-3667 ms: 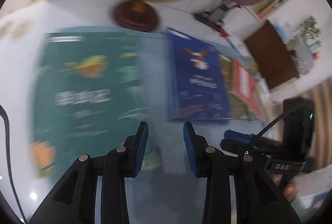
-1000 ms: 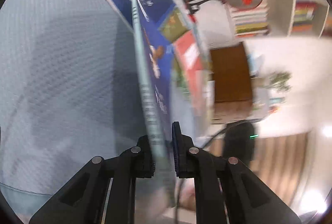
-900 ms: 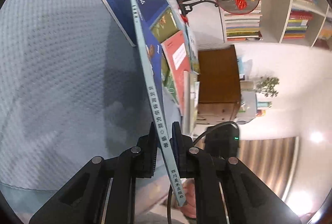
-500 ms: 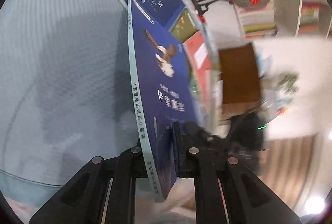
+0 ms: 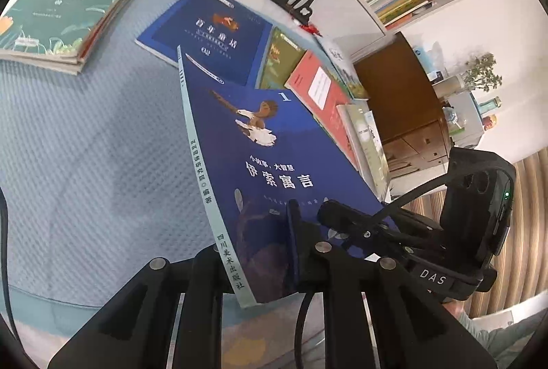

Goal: Organize books
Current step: 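Stand the blue book against the green book with the left gripper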

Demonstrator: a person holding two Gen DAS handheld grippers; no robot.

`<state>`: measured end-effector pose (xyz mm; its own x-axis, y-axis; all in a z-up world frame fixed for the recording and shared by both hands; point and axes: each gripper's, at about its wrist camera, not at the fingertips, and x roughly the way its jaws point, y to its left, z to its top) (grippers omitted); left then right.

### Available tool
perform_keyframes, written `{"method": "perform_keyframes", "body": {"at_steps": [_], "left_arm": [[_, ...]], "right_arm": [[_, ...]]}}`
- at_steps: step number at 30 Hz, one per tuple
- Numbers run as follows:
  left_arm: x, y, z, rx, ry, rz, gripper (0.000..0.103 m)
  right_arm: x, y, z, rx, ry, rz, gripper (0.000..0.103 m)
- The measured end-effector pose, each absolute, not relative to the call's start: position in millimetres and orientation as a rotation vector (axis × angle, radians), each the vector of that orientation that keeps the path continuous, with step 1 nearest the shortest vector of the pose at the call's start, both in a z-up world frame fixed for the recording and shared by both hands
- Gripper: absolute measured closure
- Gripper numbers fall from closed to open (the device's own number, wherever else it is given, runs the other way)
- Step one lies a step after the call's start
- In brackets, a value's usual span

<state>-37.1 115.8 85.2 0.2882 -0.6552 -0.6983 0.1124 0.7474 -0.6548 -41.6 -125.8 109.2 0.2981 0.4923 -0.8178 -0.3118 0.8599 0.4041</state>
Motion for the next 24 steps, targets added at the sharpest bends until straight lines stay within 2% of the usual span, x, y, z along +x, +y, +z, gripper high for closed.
{"method": "perform_keyframes", "body": {"at_steps": [12,24], "left_arm": [[-6,187,130,-0.527,1.059,-0.537,0.091],[51,292,118,-0.552,1.032,-0.441,0.090]], "right_arm": [[-3,-52,148,0.168,1.063,0.570,0.077],[72,64,143,0.124,1.068,0.619,0.076]]}}
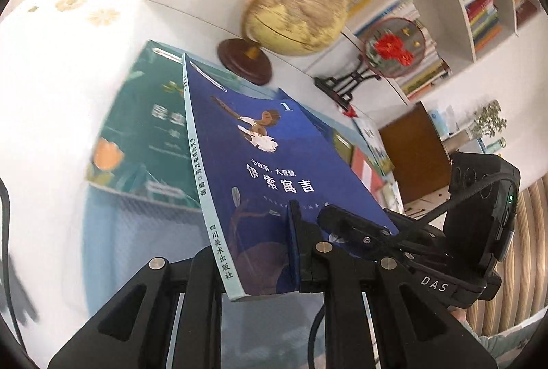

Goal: Organize books
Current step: 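Stand the blue book against the green book with the left gripper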

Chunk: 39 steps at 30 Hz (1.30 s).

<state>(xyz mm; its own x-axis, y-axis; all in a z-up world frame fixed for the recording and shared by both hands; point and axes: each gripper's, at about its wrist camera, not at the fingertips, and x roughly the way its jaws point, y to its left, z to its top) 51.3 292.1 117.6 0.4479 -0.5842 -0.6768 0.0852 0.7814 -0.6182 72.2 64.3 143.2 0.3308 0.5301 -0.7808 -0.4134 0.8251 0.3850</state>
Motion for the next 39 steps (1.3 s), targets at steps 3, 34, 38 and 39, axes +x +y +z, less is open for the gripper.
{"method": "perform_keyframes", "body": {"at_steps": [3,34,38,39], "left_arm": [[68,306,107,-0.563,1.046,-0.438,0.090],[110,360,45,-0.617,1.174,-0.347,0.079],[103,359,39,-0.589,1.205,-0.322,0.079],[100,359,37,-0.562,1.224,-0.303,0.080]], "right_arm": [[91,81,134,0.126,1.090,0.611,0.076],[163,130,78,0.171,1.227,0.527,0.075],[163,132,67,0.148,1.252,0.534,0.073],[164,131,62,0.143,1.272,0.530,0.072]]}}
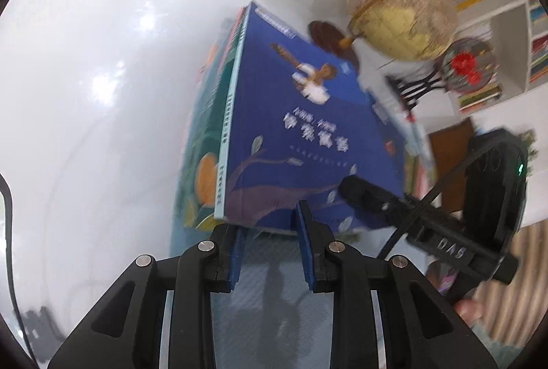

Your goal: Organize books

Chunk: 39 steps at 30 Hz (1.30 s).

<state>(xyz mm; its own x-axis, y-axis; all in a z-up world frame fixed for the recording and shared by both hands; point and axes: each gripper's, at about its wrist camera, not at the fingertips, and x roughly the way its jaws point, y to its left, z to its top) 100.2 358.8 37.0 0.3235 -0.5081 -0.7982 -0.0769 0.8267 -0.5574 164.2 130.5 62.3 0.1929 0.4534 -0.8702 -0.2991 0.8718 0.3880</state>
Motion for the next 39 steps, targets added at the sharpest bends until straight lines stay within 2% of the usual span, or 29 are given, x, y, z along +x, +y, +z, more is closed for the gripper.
{"method": "perform_keyframes", "body": {"at_steps": [4,6,7,12,17,21,25,29,34,39], "left_arm": [[78,365,38,-0.520,1.235,-0.271,0.079],[63,372,37,-0.517,1.240,-0.244,0.079],[59,374,38,-0.527,1.240,-0.240,0.079],[38,367,46,-0.537,1.213,-0.235,0.079],[38,321,55,-0.496,1.211,-0.283,0.079],[34,260,60,-0.487,1.221,-0.357,0.079],[28,177,63,-0.475,1.244,-0.433,0.079],[24,59,62,-0.456,1.272,-0.507,0.077],[36,-85,57,-0.490,1.303,-0.565,0.077],[51,-187,53,-0.467,1.356,-0.604,0.077]], "right_arm": [[160,123,57,0.133,1.329,0.534,0.065],[151,117,60,0.107,1.332,0.543,0.053],[146,114,61,0.096,1.326,0.544,0.051],[102,78,65,0.039,1.312,0.490,0.049],[69,7,56,0.143,1.349,0.377,0.049],[62,-74,59,0.271,1.339,0.275,0.049],[55,-166,87,0.356,1.244,0.191,0.049],[41,-274,101,0.397,1.154,0.117,0.046],[33,-406,92,0.430,1.153,0.057,0.046],[46,-496,97,0.438,1.167,0.051,0.046]]}}
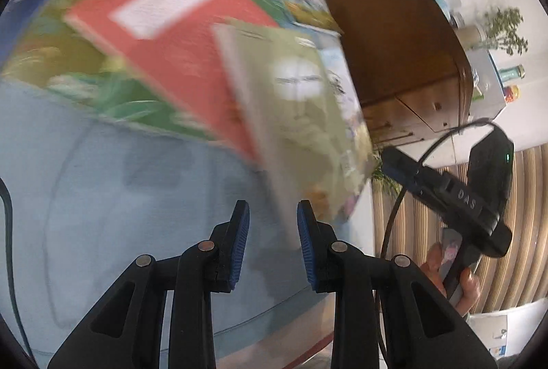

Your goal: Organize books

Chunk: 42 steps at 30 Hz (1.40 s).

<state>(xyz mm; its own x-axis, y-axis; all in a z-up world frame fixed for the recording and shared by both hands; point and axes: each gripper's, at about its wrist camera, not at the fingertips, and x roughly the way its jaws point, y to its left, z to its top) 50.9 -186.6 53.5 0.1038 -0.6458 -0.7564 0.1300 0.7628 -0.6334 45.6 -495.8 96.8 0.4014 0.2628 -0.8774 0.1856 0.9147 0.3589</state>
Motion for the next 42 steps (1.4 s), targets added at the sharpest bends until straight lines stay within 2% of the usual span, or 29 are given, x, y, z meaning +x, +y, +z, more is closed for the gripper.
{"method": "perform_keyframes", "body": {"at_steps": [5,13,16,18,20,24,31,40,42], "left_arm": [[60,-222,52,-0.397,1.350,-0.572,0.076],[59,-215,36,-0.468,1.336,-0.472,0.076],[54,-218,30,-0.503,1.352,-0.426,0.076],[51,-219,28,-0.514,1.352,-0.390,0.076],[49,-223,24,-0.536,1.337,-0.341,0.076],[38,-227,22,-0.604,1.271,-0.280,0.075],[-12,-243,34,-0.655,1.259,-0.261,0.075],[-57,-208,41,-0.709,1.211,-0.022,0.075],[-55,-211,39,-0.702,1.215,-0.028,0.075]], "right_arm": [[59,-526,88,0.442,1.180,0.042,0.046],[72,-507,71,0.280,1.207,0.067,0.047],[83,-503,60,0.218,1.218,0.094,0.053],[91,-504,50,0.205,1.241,0.130,0.063],[94,-505,43,0.193,1.250,0.178,0.064],[93,-506,42,0.095,1.237,0.301,0.064],[89,-515,42,0.049,1.272,0.471,0.063],[62,-494,41,-0.001,1.288,0.633,0.064],[61,-496,39,0.024,1.280,0.640,0.060]]}}
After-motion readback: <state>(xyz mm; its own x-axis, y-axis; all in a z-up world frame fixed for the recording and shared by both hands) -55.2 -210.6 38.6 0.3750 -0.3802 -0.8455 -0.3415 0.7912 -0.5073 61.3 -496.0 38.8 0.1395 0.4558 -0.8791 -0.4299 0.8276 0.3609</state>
